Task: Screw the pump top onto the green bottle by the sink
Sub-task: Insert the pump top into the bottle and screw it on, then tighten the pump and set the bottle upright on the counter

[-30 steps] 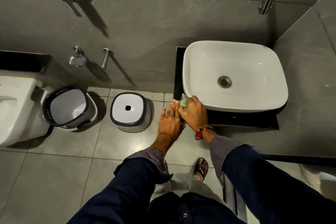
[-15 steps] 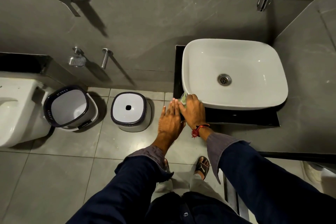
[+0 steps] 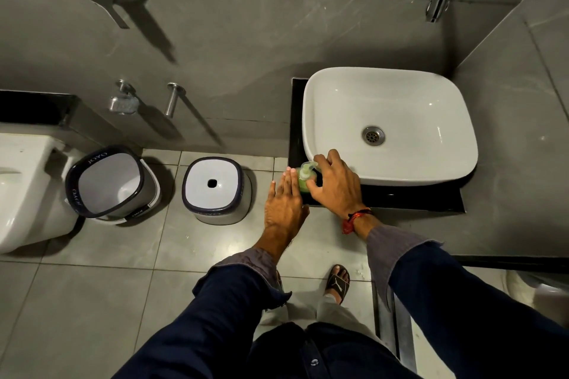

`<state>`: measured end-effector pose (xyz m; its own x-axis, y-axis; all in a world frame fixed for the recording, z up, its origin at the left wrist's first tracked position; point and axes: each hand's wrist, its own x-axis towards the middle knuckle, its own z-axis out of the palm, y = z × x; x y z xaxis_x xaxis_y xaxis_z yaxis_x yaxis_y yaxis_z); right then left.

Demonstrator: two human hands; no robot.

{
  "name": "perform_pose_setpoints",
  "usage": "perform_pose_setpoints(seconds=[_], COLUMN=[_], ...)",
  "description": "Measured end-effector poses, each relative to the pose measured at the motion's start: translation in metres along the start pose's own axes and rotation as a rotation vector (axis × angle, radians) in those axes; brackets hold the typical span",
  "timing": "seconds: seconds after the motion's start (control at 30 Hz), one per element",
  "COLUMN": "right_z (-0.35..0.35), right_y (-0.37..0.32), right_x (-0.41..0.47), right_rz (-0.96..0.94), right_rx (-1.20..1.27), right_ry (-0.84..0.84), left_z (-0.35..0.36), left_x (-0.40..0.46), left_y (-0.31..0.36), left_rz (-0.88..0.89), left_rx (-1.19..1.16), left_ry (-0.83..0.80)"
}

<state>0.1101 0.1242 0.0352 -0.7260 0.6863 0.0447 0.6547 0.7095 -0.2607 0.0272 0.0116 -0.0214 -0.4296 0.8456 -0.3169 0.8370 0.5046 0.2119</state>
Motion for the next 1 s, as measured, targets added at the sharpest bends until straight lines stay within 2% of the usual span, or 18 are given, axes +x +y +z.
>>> perform_pose_setpoints(seconds=[0.23,0.47,0.57,0.63,0.73,1.0], right_z=[0.013,0.019,0.026,0.034,0.039,0.037], right_y=[-0.006,-0.017,-0.012,-0.009,-0.01,-0.005], right_x=[-0.02,-0.023,-0.03,-0.033,-0.032,-0.023], right_rz=[-0.055,0.014,0.251,0.352,0.397,0.403], right_rx=[0.035,0.122,0.306,0.477,0.662,0.702], right_ry=[0.11,0.09,0.058,-0.035,-0.152,-0.221], left_z=[-0.003,-0.005,-0.008,-0.01,-0.012,-0.018], left_x=[-0.001,-0.002,-0.004,-0.008,-0.011,-0.008], left_y=[0.002,0.002,0.0,-0.001,-0.003,-0.005], left_rz=[0.024,0.039,0.015,-0.004,-0.036,-0.016], left_rx=[0.036,0.061,-0.066,-0.243,-0.475,-0.586], left_ry=[-0.039,-0.063,-0.044,-0.02,0.027,0.088])
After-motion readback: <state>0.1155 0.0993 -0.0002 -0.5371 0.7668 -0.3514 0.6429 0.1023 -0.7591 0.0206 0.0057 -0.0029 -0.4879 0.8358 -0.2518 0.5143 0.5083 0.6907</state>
